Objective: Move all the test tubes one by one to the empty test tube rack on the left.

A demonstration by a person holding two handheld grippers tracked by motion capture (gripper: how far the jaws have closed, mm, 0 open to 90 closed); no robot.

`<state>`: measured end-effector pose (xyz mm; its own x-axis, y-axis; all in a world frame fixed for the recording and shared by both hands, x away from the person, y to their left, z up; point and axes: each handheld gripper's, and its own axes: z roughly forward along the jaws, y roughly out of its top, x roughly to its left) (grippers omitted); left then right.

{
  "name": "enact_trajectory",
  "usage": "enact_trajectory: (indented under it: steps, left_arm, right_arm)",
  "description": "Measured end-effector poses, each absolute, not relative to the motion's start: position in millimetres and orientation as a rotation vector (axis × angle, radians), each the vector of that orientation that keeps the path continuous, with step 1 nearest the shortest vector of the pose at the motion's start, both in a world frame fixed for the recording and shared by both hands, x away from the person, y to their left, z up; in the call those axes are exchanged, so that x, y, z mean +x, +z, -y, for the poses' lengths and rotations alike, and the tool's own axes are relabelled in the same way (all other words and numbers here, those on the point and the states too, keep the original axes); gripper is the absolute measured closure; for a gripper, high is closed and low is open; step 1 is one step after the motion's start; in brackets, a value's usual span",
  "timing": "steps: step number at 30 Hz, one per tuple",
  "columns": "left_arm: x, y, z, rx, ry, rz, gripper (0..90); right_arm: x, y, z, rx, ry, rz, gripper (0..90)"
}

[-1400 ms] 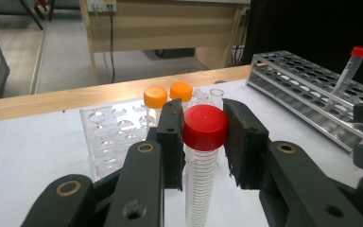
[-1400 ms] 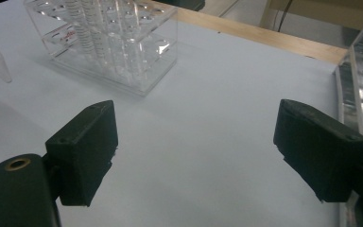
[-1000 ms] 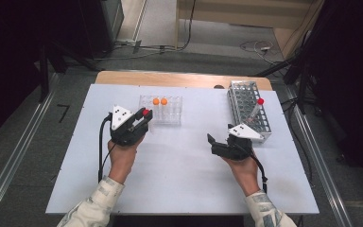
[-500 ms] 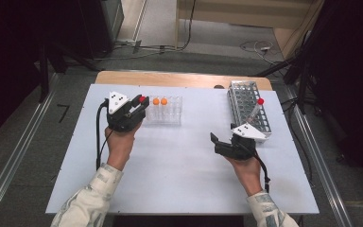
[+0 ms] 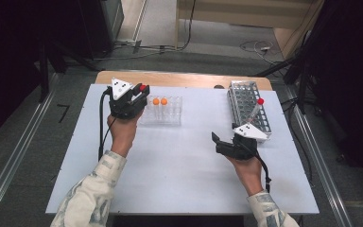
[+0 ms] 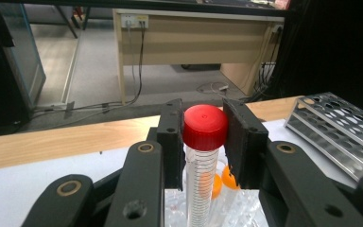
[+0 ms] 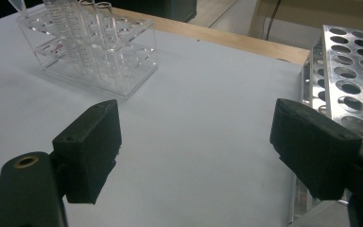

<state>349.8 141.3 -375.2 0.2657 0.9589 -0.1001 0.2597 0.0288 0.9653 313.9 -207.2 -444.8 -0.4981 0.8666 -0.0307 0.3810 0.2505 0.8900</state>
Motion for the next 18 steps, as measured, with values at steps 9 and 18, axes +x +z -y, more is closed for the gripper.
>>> enact_trajectory:
  steps: [9, 18]
  left_arm:
    - [363, -380, -138, 1.464, 0.833, -1.226, 70.0]
    - [369, -387, -136, 1.485, 0.848, -1.238, 70.0]
  right_arm:
    - [313, -444, 209, 1.132, 1.207, -1.995, 15.7]
    - [313, -444, 211, 1.134, 1.207, -1.989, 15.7]
